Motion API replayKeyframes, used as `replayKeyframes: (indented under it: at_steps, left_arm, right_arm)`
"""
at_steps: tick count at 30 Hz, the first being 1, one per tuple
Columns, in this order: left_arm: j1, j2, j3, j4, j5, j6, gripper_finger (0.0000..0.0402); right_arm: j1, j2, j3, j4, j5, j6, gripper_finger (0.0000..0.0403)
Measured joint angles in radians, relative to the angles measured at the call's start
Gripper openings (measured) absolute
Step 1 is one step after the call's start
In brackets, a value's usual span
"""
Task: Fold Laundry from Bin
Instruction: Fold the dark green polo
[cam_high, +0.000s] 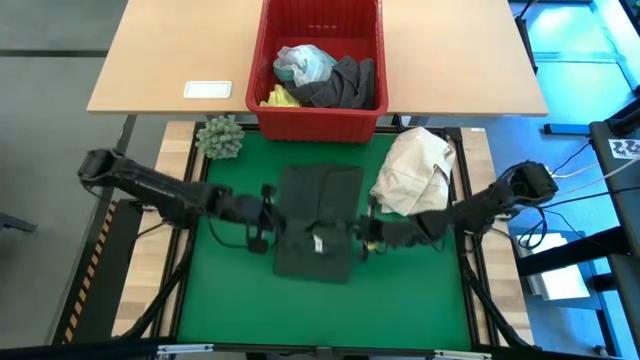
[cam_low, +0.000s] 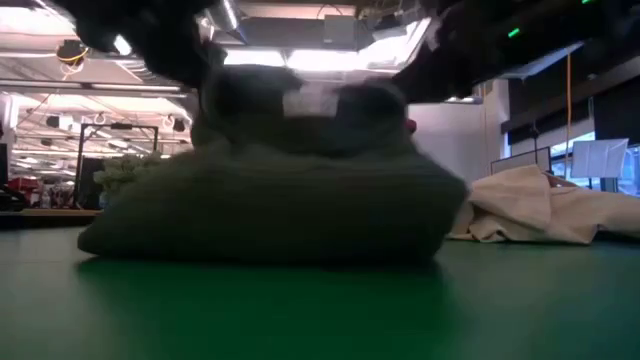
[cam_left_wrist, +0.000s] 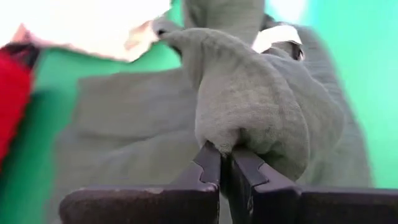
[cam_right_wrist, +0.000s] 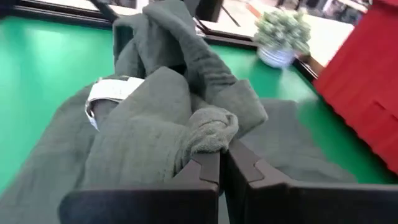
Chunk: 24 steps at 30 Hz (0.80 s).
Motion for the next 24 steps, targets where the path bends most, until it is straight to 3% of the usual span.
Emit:
replayKeyframes:
  at_steps: [5, 9, 13, 18, 24]
  left_arm:
    - [0.214, -0.012, -0.070, 0.105, 0.129, 0.082, 0.0000]
    - [0.364, 0.028, -0.087, 0.172, 0.224, 0.134, 0.0000]
    - [0.479, 0.089, -0.087, 0.203, 0.296, 0.156, 0.0000]
    - [0.563, 0.215, -0.087, 0.217, 0.356, 0.156, 0.0000]
    - [0.588, 0.341, -0.087, 0.253, 0.293, 0.137, 0.0005]
  right_arm:
    - [-0.153, 0.000, -0.004, -0.003, -0.066, -0.013, 0.0000]
    - [-0.247, 0.000, -0.004, -0.074, -0.073, 0.009, 0.0000]
    - [-0.333, 0.012, -0.004, -0.127, -0.147, 0.074, 0.0000]
    - [-0.408, 0.071, -0.003, -0.214, -0.214, 0.130, 0.0000]
    - [-0.454, 0.166, -0.003, -0.208, -0.269, 0.159, 0.0013]
